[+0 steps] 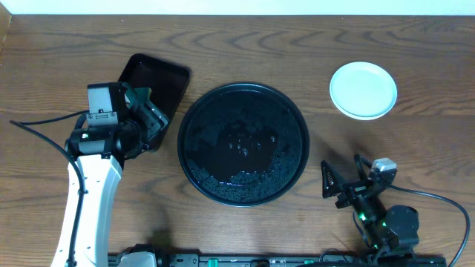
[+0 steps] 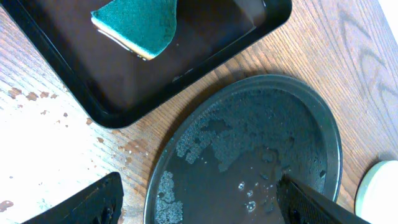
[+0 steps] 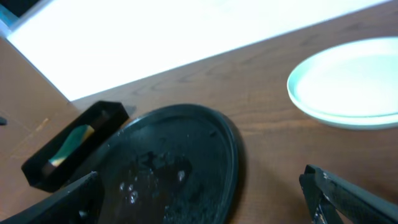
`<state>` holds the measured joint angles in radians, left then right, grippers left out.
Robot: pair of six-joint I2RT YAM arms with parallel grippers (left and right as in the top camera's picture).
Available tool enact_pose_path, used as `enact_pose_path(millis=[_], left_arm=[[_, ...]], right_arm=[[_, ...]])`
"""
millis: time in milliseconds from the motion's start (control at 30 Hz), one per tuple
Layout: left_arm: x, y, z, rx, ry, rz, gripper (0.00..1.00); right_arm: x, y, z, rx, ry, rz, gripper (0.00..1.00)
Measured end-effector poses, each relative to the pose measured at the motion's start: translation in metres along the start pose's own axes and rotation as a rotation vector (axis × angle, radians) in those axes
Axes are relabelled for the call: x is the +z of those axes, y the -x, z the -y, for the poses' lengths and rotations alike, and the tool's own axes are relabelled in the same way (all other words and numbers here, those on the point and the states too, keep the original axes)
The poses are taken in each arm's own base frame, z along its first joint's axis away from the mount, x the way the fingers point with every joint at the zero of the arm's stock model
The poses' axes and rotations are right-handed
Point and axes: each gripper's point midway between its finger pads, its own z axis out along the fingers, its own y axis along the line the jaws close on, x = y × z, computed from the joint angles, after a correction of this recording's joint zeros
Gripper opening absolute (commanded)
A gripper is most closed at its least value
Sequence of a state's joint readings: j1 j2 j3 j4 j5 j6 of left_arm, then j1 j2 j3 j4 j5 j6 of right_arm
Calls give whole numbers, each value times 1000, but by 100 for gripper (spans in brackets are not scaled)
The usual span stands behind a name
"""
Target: Clean dirty plates on tray and stack at the side
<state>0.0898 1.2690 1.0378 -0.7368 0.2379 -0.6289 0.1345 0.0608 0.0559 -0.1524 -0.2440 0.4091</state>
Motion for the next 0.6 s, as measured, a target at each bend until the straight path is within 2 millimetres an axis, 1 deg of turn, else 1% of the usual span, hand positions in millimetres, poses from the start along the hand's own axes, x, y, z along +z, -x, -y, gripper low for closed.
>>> enact_pose_path(millis=[100,233,433,600], left_arm=[[0,0,0,0,0,0,80],[0,0,0,0,0,0,80],[0,0,0,0,0,0,80],[0,0,0,0,0,0,80]], right_arm=[[-1,5,1,-2,2,20,99],[-1,21,-5,-27,34,108,99],[-1,28,-5,-47,37,158,99],[-2,30,3,-73,-11,169,99]])
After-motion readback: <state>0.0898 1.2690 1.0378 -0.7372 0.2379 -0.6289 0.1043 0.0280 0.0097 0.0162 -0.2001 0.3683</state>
